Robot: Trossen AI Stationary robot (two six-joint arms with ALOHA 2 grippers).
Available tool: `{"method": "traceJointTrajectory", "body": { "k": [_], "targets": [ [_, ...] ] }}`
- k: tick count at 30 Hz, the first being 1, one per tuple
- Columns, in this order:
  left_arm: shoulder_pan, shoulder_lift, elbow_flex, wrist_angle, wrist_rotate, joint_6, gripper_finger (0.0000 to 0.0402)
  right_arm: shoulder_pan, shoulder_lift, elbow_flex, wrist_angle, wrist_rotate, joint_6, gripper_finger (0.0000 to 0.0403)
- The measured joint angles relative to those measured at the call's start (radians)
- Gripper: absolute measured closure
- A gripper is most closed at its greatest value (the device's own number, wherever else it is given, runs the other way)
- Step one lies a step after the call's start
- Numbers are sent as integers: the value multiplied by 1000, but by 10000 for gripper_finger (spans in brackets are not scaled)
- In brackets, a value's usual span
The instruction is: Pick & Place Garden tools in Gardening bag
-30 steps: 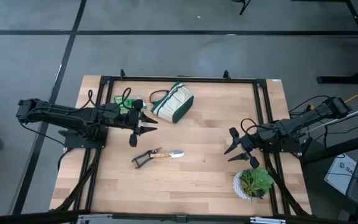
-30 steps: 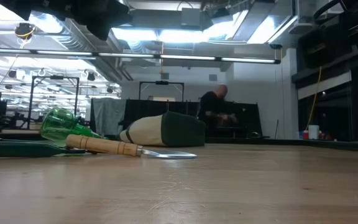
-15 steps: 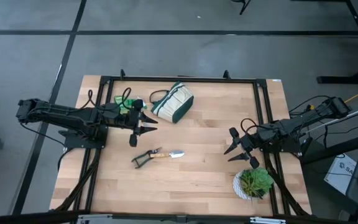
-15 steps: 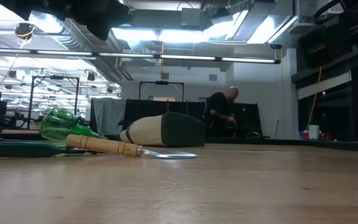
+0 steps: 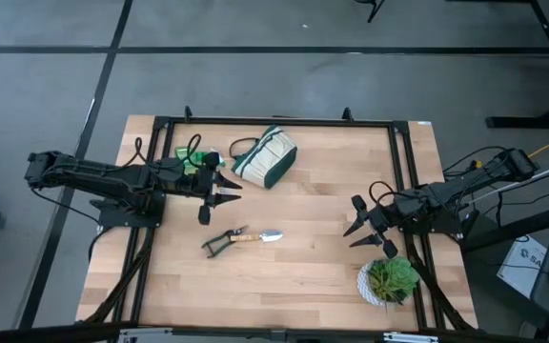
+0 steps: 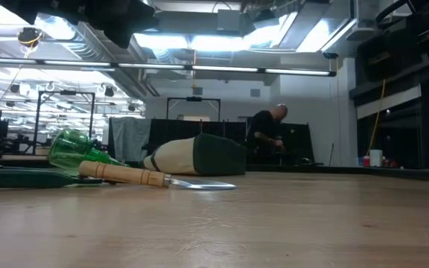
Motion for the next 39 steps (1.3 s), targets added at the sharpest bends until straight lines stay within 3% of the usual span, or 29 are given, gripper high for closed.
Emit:
{"method": "traceJointTrajectory", "body": {
  "k": [29, 31, 36, 39],
  "targets": [
    [0, 0, 0, 0, 0, 0, 284, 0, 0, 0, 40, 14, 5, 250],
    [0, 0, 0, 0, 0, 0, 283, 0, 2, 0, 43, 64, -17, 250],
    [0, 0, 0, 0, 0, 0, 286, -1, 31, 0, 56, 350, 39, 250],
    [0, 0, 0, 0, 0, 0, 285, -1, 64, 0, 119, 429, 33, 250]
  ]
}}
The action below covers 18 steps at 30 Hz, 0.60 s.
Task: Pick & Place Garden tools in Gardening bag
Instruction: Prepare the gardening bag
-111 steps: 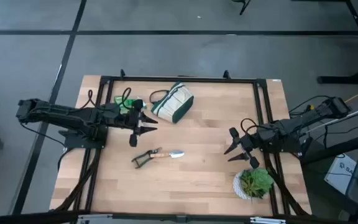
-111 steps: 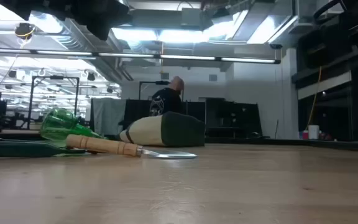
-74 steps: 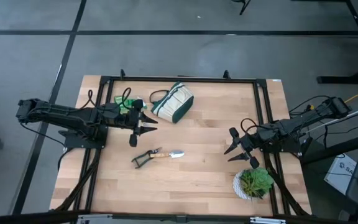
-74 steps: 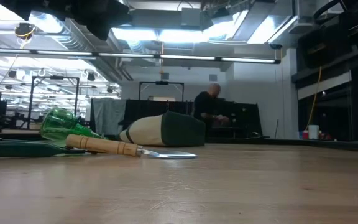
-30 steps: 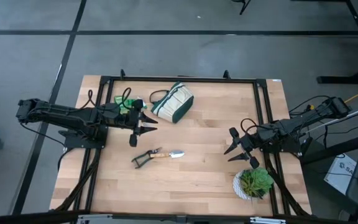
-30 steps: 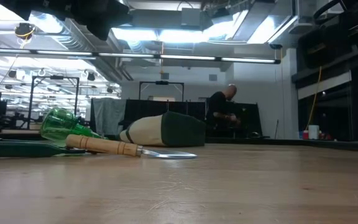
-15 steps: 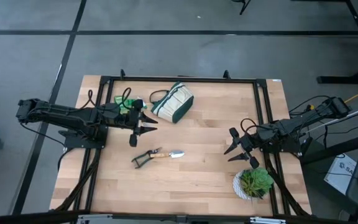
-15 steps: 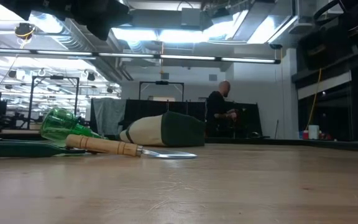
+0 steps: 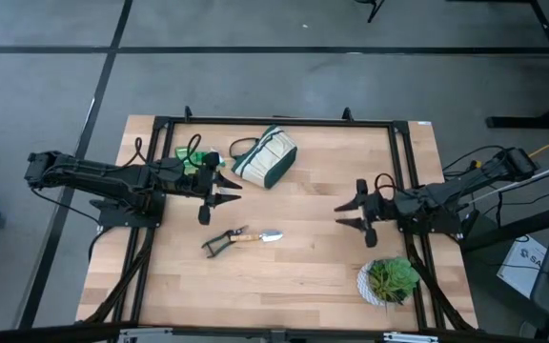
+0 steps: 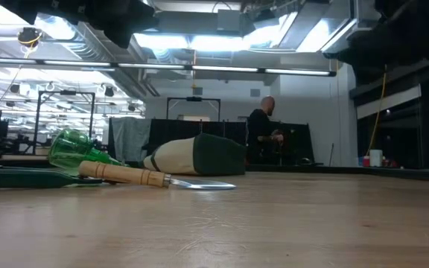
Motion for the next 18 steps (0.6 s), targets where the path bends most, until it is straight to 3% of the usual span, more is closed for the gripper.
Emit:
{"method": "traceJointTrajectory", "body": {
  "k": [12, 18],
  "targets": [
    [0, 0, 0, 0, 0, 0, 284, -68, 207, 0, 314, 0, -60, 250],
    [0, 0, 0, 0, 0, 0, 285, -133, 309, 68, 332, -1, -60, 250]
  ]
}}
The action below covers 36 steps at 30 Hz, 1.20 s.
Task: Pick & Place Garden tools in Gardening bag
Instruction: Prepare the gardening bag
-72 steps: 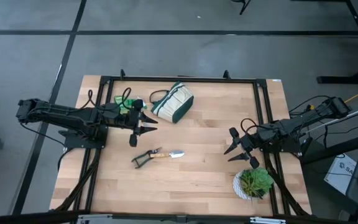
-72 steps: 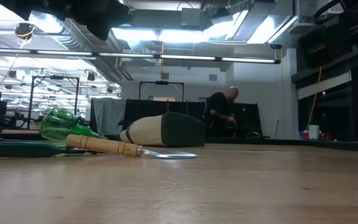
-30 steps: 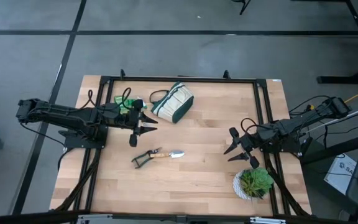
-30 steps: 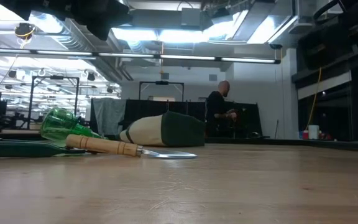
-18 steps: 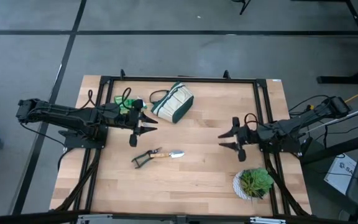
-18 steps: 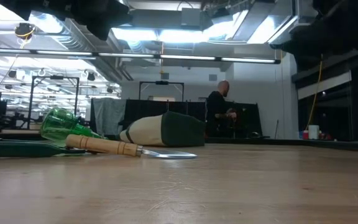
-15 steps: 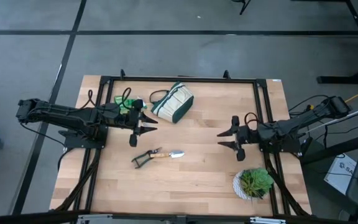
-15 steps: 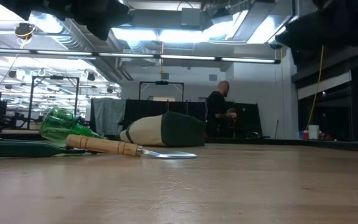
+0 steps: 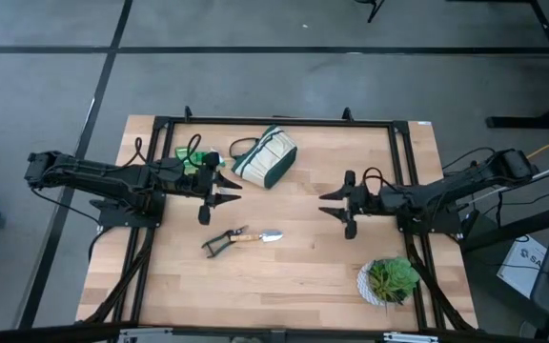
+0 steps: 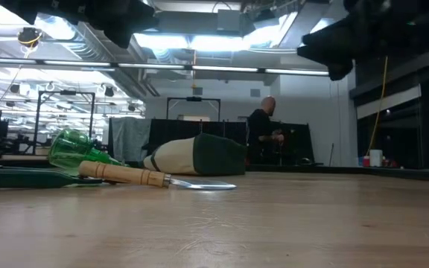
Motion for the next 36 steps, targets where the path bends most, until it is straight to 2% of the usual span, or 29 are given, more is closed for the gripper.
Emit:
{"method": "traceJointTrajectory", "body": {
  "k": [4, 14, 25, 28, 33, 36],
  "targets": [
    [0, 0, 0, 0, 0, 0, 285, -33, 69, 61, -1, -3, -13, 250],
    [0, 0, 0, 0, 0, 0, 285, -124, 249, 214, -2, -2, -175, 250],
    [0, 0, 0, 0, 0, 0, 284, -191, 454, 395, -6, -2, -192, 250],
    [0, 0, 0, 0, 0, 0, 286, -210, 503, 474, -97, -2, -195, 250],
    [0, 0, 0, 0, 0, 0, 284, -260, 573, 643, -359, -3, -206, 250],
    [0, 0, 0, 0, 0, 0, 284, -285, 617, 722, -410, -3, -184, 250]
  ]
}}
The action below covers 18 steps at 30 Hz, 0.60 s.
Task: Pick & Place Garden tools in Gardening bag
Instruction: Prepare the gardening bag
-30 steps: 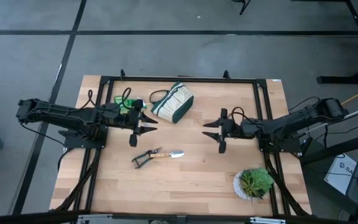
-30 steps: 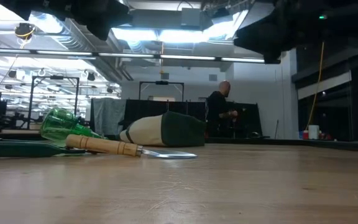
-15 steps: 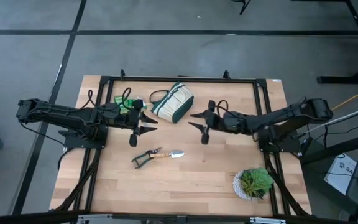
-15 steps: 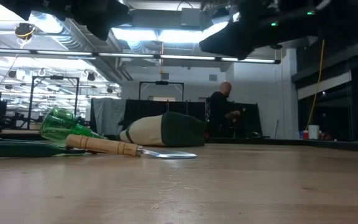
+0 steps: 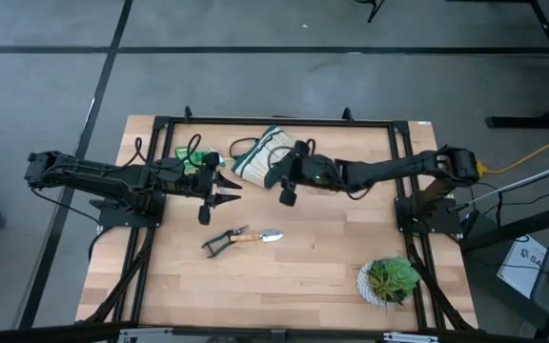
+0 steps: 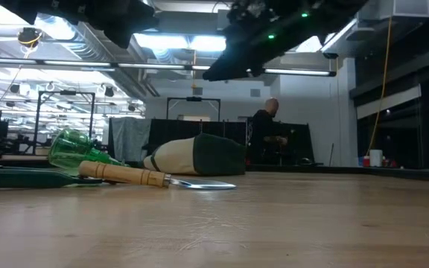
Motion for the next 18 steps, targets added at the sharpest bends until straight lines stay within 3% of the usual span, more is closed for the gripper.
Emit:
{"method": "traceJointTrajectory", "body": {
  "k": [13, 18],
  "targets": [
    [0, 0, 0, 0, 0, 0, 285, -40, 34, 44, 4, 0, -26, 249],
    [0, 0, 0, 0, 0, 0, 284, -65, 34, 44, -61, 0, 19, 225]
  ]
}}
